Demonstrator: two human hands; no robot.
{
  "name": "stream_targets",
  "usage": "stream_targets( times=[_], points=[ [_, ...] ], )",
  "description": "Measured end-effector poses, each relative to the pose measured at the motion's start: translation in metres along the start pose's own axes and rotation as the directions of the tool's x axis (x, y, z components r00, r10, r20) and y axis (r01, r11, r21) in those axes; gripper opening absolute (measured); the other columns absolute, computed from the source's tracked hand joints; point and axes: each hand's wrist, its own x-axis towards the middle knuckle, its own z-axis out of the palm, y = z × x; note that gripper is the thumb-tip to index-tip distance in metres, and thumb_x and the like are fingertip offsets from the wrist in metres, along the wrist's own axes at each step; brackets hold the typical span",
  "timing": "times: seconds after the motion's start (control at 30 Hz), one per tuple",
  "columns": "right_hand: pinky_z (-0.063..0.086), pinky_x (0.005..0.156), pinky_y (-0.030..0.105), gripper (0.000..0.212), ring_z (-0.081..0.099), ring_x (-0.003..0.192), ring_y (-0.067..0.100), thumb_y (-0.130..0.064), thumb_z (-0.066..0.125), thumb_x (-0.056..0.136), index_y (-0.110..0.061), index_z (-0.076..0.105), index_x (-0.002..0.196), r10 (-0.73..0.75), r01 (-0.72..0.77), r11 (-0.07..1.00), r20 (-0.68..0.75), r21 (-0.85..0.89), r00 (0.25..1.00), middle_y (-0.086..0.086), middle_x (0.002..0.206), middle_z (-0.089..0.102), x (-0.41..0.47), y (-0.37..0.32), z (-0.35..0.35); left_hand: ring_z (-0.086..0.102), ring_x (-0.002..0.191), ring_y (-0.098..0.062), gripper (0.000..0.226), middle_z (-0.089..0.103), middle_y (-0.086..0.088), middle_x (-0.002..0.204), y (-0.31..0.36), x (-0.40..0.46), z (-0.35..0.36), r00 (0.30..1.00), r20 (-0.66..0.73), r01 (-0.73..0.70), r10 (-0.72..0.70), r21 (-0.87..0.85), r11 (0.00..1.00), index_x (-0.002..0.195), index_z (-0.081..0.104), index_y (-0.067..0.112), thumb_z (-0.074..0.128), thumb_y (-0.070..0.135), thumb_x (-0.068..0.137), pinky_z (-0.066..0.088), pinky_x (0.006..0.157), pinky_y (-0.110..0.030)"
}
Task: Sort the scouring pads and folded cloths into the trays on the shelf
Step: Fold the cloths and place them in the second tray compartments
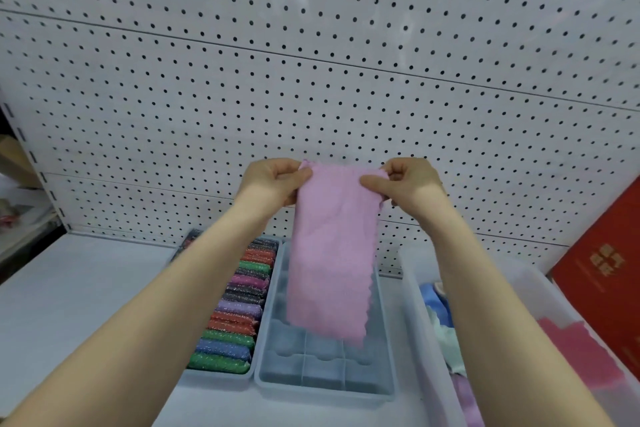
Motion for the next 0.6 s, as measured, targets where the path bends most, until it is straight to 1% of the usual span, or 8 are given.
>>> stream_targets(
  times=[0.1,0.17,0.23,0.37,0.4,0.47,0.53,0.6],
  points=[
    [0.047,0.060,0.031,0.022,0.060,0.054,0.014,-0.025,0.075,0.078,-0.008,0.063,0.071,-0.008,0.008,1.000,-0.073,0.005,0.997,0.011,0.062,0.069,-0.003,-0.003,0.013,0.073,0.083,-0.020,0.012,0.076,0.003,0.081,-0.007,-0.006,0.018,0.995,-0.073,-0.070,0.074,0.057,0.996,0.083,0.072,0.028,0.068,0.020,0.090,0.059,0.082,-0.038],
    [0.048,0.056,0.026,0.021,0.064,0.054,0.012,-0.025,0.074,0.080,-0.009,0.066,0.071,-0.036,0.041,0.998,-0.089,0.048,0.995,0.009,0.061,0.069,-0.010,-0.012,0.018,0.073,0.086,-0.011,0.016,0.076,0.011,0.081,-0.006,-0.013,0.027,0.985,-0.093,-0.139,0.143,0.049,0.989,0.080,0.071,0.035,0.069,0.022,0.090,0.058,0.086,-0.036],
    [0.047,0.052,0.021,0.024,0.066,0.054,0.009,-0.028,0.074,0.083,-0.006,0.070,0.074,-0.042,0.054,0.991,-0.102,0.123,0.994,0.008,0.064,0.071,-0.014,-0.019,0.022,0.070,0.084,0.000,0.019,0.073,0.021,0.078,-0.002,-0.021,0.036,0.978,-0.100,-0.181,0.184,0.043,0.983,0.081,0.070,0.038,0.069,0.021,0.090,0.056,0.087,-0.028],
    [0.046,0.052,0.020,0.022,0.069,0.060,0.010,-0.028,0.070,0.087,-0.008,0.074,0.079,-0.043,0.060,0.978,-0.087,0.198,0.995,0.003,0.068,0.074,-0.019,-0.028,0.024,0.066,0.073,-0.002,0.020,0.073,0.015,0.075,0.008,-0.032,0.049,0.979,-0.082,-0.192,0.184,-0.101,0.976,0.081,0.073,0.031,0.066,0.016,0.091,0.052,0.073,-0.014],
    [0.045,0.052,0.020,0.020,0.070,0.060,0.009,-0.028,0.069,0.088,-0.010,0.075,0.079,-0.048,0.064,0.976,-0.084,0.209,0.995,0.002,0.068,0.074,-0.019,-0.029,0.025,0.067,0.077,-0.002,0.018,0.074,0.015,0.078,0.010,-0.033,0.049,0.980,-0.072,-0.194,0.186,-0.123,0.973,0.085,0.074,0.030,0.066,0.016,0.092,0.052,0.076,-0.012],
    [0.044,0.050,0.018,0.021,0.070,0.062,0.009,-0.030,0.067,0.089,-0.014,0.076,0.078,-0.061,0.077,0.973,-0.079,0.215,0.995,-0.002,0.068,0.073,-0.021,-0.030,0.024,0.069,0.090,0.000,0.017,0.075,0.015,0.087,0.012,-0.033,0.049,0.977,-0.027,-0.213,0.212,-0.121,0.970,0.097,0.074,0.026,0.067,0.012,0.090,0.052,0.086,-0.015],
    [0.045,0.051,0.017,0.026,0.071,0.066,0.010,-0.034,0.064,0.092,-0.016,0.077,0.078,-0.094,0.101,0.976,-0.044,0.194,0.995,-0.003,0.070,0.074,-0.022,-0.031,0.023,0.070,0.093,-0.002,0.025,0.075,0.013,0.091,0.010,-0.032,0.046,0.977,0.013,-0.211,0.214,-0.107,0.971,0.106,0.073,0.019,0.068,0.004,0.087,0.052,0.086,-0.015],
    [0.046,0.054,0.016,0.029,0.070,0.068,0.010,-0.035,0.061,0.094,-0.016,0.078,0.081,-0.121,0.115,0.973,0.020,0.200,0.992,-0.001,0.074,0.076,-0.024,-0.030,0.021,0.071,0.092,-0.002,0.029,0.075,0.012,0.090,0.007,-0.030,0.042,0.979,0.004,-0.203,0.204,-0.071,0.977,0.108,0.073,0.016,0.066,-0.002,0.087,0.053,0.085,-0.016]
  ],
)
